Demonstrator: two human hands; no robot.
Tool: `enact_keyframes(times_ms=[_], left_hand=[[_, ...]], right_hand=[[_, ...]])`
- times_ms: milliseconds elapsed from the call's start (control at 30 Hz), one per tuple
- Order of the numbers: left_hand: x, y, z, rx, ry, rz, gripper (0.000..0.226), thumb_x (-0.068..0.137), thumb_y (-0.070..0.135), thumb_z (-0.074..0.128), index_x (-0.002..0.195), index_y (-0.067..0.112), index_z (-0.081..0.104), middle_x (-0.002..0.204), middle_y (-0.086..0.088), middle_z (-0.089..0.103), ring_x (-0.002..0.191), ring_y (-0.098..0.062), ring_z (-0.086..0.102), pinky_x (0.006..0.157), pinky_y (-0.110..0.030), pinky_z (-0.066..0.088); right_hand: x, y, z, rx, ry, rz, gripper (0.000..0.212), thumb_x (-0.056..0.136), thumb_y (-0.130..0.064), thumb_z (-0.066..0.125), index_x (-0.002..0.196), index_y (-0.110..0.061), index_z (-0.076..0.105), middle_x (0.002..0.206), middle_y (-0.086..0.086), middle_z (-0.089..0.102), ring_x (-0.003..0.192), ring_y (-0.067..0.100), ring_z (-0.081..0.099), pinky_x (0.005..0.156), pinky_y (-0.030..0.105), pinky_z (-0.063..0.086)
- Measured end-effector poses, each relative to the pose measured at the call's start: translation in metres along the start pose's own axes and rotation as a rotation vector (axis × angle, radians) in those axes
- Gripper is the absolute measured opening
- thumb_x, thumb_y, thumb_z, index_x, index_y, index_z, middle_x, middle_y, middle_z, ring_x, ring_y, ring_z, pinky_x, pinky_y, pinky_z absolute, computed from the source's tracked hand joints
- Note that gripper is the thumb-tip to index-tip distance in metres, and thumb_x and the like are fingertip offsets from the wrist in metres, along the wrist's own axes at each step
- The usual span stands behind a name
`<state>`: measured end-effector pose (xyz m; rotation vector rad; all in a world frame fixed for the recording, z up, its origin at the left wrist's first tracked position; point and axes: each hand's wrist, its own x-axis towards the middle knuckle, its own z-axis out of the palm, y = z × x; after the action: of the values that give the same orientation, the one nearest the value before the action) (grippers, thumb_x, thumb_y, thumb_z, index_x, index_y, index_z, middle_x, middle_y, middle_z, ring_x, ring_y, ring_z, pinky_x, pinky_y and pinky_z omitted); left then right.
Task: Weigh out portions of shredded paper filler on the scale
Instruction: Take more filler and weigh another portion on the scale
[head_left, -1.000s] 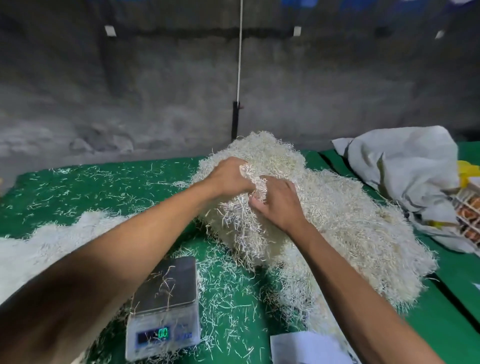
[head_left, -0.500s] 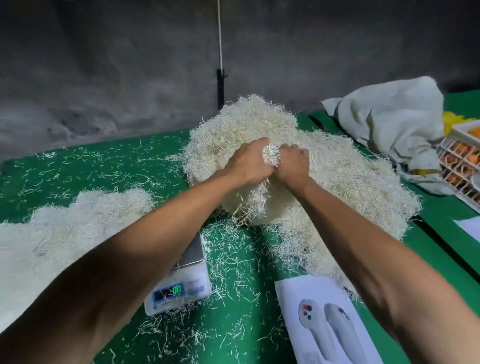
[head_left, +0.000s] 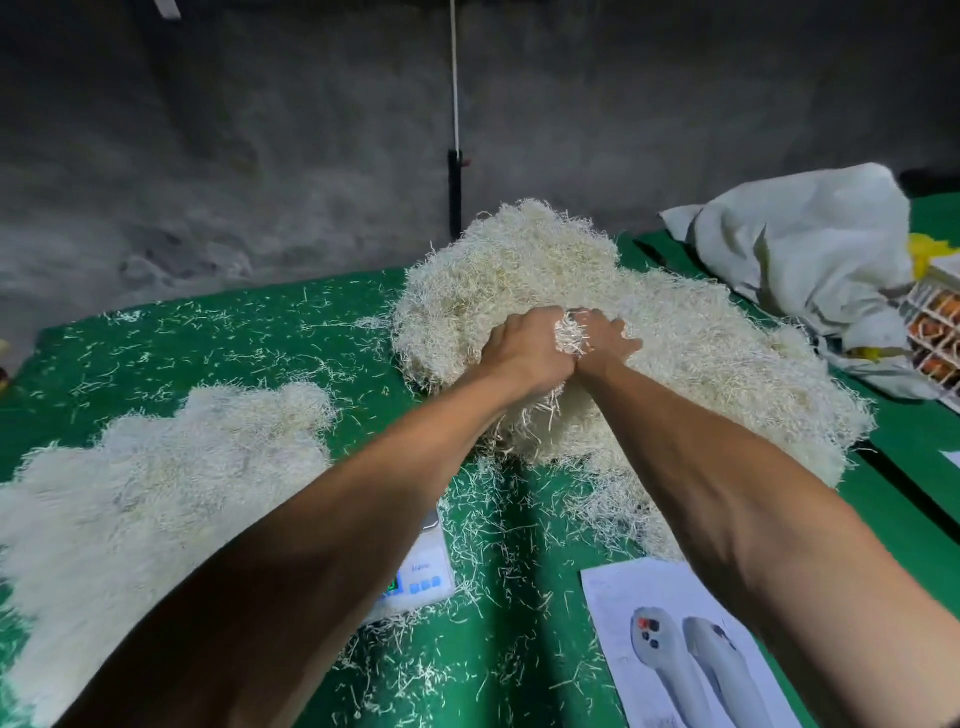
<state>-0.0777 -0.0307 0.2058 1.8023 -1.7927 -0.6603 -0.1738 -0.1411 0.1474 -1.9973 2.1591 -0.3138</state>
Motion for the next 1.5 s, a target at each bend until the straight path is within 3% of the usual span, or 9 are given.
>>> enact_keyframes(times_ms=[267, 367, 467, 767, 900, 1000, 1133, 1367, 1500], left_hand=[[0.004, -0.028, -0.041, -0.244, 0.084, -0.004, 0.077, 0.084, 0.004, 0.065, 0.154, 0.021, 0.038, 0.1, 0.001, 0.068, 0.045, -0.003, 0.053, 0.04, -0.021, 0.045], [0.016, -0.067, -0.074, -0.246, 0.155, -0.163, 0.08, 0.09, 0.012, 0.066, 0.159, 0.022, 0.025, 0.153, -0.004, 0.045, 0.086, -0.01, 0.066, 0.08, -0.032, 0.058], [0.024, -0.086, -0.073, -0.279, 0.013, -0.274, 0.09, 0.09, 0.025, 0.07, 0.161, 0.03, 0.014, 0.167, -0.004, 0.018, 0.148, -0.032, 0.031, 0.119, -0.05, 0.03], [0.058, -0.056, -0.008, -0.364, -0.072, -0.165, 0.093, 0.086, 0.014, 0.077, 0.159, 0.024, 0.02, 0.16, -0.01, 0.033, 0.128, -0.026, 0.055, 0.1, -0.03, 0.05], [0.065, -0.052, 0.0, -0.297, -0.03, -0.142, 0.06, 0.085, 0.026, 0.076, 0.136, 0.016, 0.047, 0.093, 0.01, 0.055, 0.071, -0.002, 0.054, 0.059, -0.024, 0.051], [0.067, -0.047, -0.015, -0.4, -0.035, -0.153, 0.035, 0.083, 0.029, 0.076, 0.111, 0.022, 0.056, 0.091, 0.007, 0.057, 0.08, -0.007, 0.06, 0.074, -0.03, 0.057], [0.075, -0.059, -0.074, -0.517, 0.154, -0.243, 0.087, 0.078, 0.038, 0.072, 0.151, 0.009, 0.034, 0.15, -0.01, 0.046, 0.13, -0.025, 0.047, 0.101, -0.036, 0.035], [0.076, -0.073, -0.076, -0.838, 0.319, -0.495, 0.088, 0.088, 0.036, 0.068, 0.157, 0.013, 0.019, 0.159, -0.014, 0.031, 0.14, -0.036, 0.037, 0.113, -0.056, 0.031], [0.075, -0.059, -0.086, -1.011, 0.22, -0.544, 0.088, 0.091, 0.045, 0.066, 0.16, 0.02, 0.018, 0.164, -0.011, 0.023, 0.147, -0.037, 0.029, 0.117, -0.056, 0.029]], right_hand=[[0.016, 0.045, 0.0, 0.052, -0.026, 0.242, 0.03, 0.095, -0.023, 0.062, 0.123, -0.011, 0.058, 0.119, 0.012, 0.063, 0.115, 0.035, 0.059, 0.102, 0.049, 0.043], [0.015, 0.039, 0.001, 0.198, -0.029, 0.202, 0.021, 0.092, -0.022, 0.072, 0.101, -0.008, 0.059, 0.106, 0.011, 0.068, 0.1, 0.031, 0.063, 0.098, 0.049, 0.05], [0.014, 0.018, 0.004, 0.422, -0.061, 0.089, 0.033, 0.087, -0.019, 0.077, 0.103, 0.0, 0.055, 0.087, 0.007, 0.063, 0.073, 0.02, 0.059, 0.064, 0.036, 0.056], [0.014, 0.002, 0.004, 0.267, 0.132, -0.189, 0.055, 0.083, 0.004, 0.066, 0.134, -0.015, 0.061, 0.127, 0.012, 0.067, 0.115, 0.031, 0.063, 0.104, 0.045, 0.048], [0.016, 0.02, 0.007, 0.007, 0.161, -0.296, 0.06, 0.079, -0.013, 0.08, 0.134, -0.023, 0.06, 0.119, 0.003, 0.07, 0.113, 0.026, 0.062, 0.104, 0.043, 0.04], [0.021, 0.043, 0.013, -0.013, 0.085, -0.08, 0.031, 0.088, -0.012, 0.072, 0.117, -0.017, 0.062, 0.084, -0.003, 0.064, 0.088, 0.022, 0.062, 0.105, 0.047, 0.044], [0.023, 0.104, 0.015, -0.022, -0.02, 0.165, 0.022, 0.094, -0.029, 0.07, 0.091, -0.013, 0.056, 0.073, 0.0, 0.055, 0.081, 0.023, 0.06, 0.1, 0.048, 0.047], [0.017, 0.029, -0.005, -0.168, -0.056, -0.183, 0.062, 0.087, -0.053, 0.072, 0.132, -0.012, 0.056, 0.131, 0.013, 0.06, 0.125, 0.033, 0.054, 0.114, 0.055, 0.036], [0.001, -0.031, -0.039, -0.281, 0.055, -0.312, 0.03, 0.093, -0.048, 0.065, 0.099, -0.019, 0.062, 0.109, 0.006, 0.067, 0.117, 0.029, 0.059, 0.11, 0.049, 0.037]])
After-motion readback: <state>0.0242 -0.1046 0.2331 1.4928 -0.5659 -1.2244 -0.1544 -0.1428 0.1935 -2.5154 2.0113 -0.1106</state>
